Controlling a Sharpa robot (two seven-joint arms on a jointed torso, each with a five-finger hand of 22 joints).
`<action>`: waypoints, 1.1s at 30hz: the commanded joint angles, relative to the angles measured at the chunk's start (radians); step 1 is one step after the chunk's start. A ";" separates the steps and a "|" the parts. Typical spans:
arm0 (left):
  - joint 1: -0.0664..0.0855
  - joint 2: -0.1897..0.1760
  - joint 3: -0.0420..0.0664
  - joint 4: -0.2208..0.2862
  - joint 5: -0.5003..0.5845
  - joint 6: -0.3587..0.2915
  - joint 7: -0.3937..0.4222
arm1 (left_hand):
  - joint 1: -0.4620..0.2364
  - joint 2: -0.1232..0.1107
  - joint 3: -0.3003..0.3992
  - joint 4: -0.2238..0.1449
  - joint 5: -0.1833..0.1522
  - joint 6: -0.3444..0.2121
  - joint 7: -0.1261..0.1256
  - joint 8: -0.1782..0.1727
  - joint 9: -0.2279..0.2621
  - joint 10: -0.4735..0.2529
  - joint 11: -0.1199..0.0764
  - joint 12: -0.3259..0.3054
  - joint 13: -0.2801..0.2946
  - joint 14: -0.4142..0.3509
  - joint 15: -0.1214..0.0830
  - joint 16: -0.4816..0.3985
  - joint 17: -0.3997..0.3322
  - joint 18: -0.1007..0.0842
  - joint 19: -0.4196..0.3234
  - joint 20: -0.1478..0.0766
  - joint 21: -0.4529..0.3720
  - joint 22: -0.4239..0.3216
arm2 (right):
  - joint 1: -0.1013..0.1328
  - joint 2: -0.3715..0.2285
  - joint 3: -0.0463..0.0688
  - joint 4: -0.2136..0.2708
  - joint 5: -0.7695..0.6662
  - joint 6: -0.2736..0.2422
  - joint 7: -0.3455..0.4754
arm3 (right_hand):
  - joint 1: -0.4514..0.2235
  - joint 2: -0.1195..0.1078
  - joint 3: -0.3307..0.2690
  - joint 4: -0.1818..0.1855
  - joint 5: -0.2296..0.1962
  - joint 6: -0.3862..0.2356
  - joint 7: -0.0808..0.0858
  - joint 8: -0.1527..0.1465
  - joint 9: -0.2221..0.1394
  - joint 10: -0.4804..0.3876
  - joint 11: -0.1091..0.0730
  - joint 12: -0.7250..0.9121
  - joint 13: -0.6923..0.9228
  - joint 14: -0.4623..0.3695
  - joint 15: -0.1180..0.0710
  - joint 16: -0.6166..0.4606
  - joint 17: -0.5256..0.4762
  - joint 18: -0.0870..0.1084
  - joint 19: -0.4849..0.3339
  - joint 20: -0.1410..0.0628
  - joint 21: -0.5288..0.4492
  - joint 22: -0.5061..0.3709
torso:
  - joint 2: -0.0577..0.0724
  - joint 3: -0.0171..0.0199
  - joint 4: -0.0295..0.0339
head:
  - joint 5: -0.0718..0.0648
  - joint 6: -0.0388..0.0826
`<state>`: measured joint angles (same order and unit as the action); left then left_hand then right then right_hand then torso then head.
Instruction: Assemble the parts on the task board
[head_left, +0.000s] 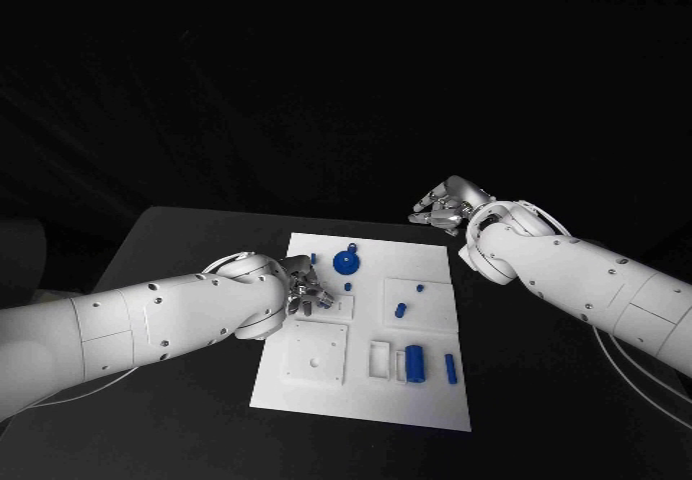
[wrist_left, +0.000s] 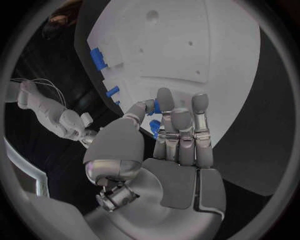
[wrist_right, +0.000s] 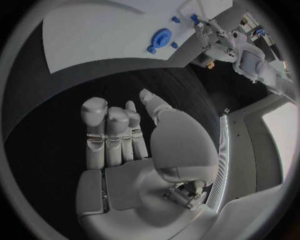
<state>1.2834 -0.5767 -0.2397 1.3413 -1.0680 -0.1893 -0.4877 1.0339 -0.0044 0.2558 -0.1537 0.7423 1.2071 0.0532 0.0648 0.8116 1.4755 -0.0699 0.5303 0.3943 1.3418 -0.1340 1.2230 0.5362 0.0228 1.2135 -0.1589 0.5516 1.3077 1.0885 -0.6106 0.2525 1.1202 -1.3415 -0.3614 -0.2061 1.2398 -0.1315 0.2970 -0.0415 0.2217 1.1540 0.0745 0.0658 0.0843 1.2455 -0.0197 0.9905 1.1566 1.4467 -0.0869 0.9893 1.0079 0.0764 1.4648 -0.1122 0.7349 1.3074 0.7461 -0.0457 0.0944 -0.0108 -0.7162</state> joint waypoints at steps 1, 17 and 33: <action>-0.002 0.001 -0.001 0.001 -0.014 0.030 -0.007 | 0.015 0.003 0.084 -0.079 0.001 0.108 -0.079 0.001 0.031 0.040 -0.014 0.006 0.002 0.000 -0.008 0.003 -0.001 -0.008 0.007 0.000 -0.004 0.018 | 0.000 0.001 0.001 -0.001 -0.001 0.014 0.002 | -0.008 -0.001 -0.001 -0.006 0.003 0.000 -0.001 -0.003 -0.001 -0.008 -0.001 -0.004 -0.001 -0.001 0.001 -0.004 0.001 -0.001 0.057 0.005 -0.003 0.085 | 0.000 0.0003 0.0000 | 0.001 -0.001; -0.002 -0.003 -0.001 -0.004 -0.017 0.023 -0.018 | 0.019 0.002 0.086 -0.078 0.005 0.110 -0.079 0.001 0.029 0.040 -0.013 0.008 0.003 0.001 -0.008 0.005 -0.003 -0.007 0.010 0.000 -0.005 0.019 | 0.000 0.003 0.001 -0.012 0.000 0.015 0.001 | -0.008 -0.001 -0.001 -0.006 0.003 0.000 -0.001 -0.003 -0.001 -0.008 -0.001 -0.004 -0.001 -0.001 0.001 -0.004 0.001 -0.001 0.057 0.005 -0.003 0.085 | 0.000 0.0001 -0.0008 | 0.001 -0.005; -0.002 0.002 0.000 -0.011 0.019 0.048 -0.022 | 0.018 0.002 0.089 -0.083 0.012 0.110 -0.079 0.002 0.039 0.040 -0.013 0.012 0.006 -0.001 -0.008 0.010 -0.003 -0.008 0.008 -0.001 -0.002 0.020 | 0.000 0.007 0.001 -0.019 0.000 0.020 0.000 | -0.008 0.001 -0.001 -0.007 0.002 0.001 -0.002 -0.003 -0.001 -0.008 -0.001 -0.003 -0.003 -0.001 0.001 -0.005 0.001 -0.001 0.057 0.005 -0.005 0.084 | 0.001 0.0011 -0.0007 | 0.000 -0.008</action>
<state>1.2845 -0.5763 -0.2374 1.3337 -1.0661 -0.1679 -0.4934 1.0385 -0.0089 0.2574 -0.1520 0.7485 1.2072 0.0532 0.0608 0.8488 1.4775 -0.0679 0.5391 0.3985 1.3403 -0.1357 1.2269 0.5349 0.0225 1.2171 -0.1625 0.5516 1.3074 1.0885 -0.6050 0.2525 1.1019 -1.3409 -0.3554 -0.2070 1.2398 -0.1316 0.2969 -0.0414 0.2209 1.1541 0.0745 0.0658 0.0845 1.2455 -0.0197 0.9905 1.1545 1.4467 -0.0869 0.9893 1.0080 0.0764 1.4648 -0.1122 0.7350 1.3073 0.7470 -0.0450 0.0936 -0.0105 -0.7238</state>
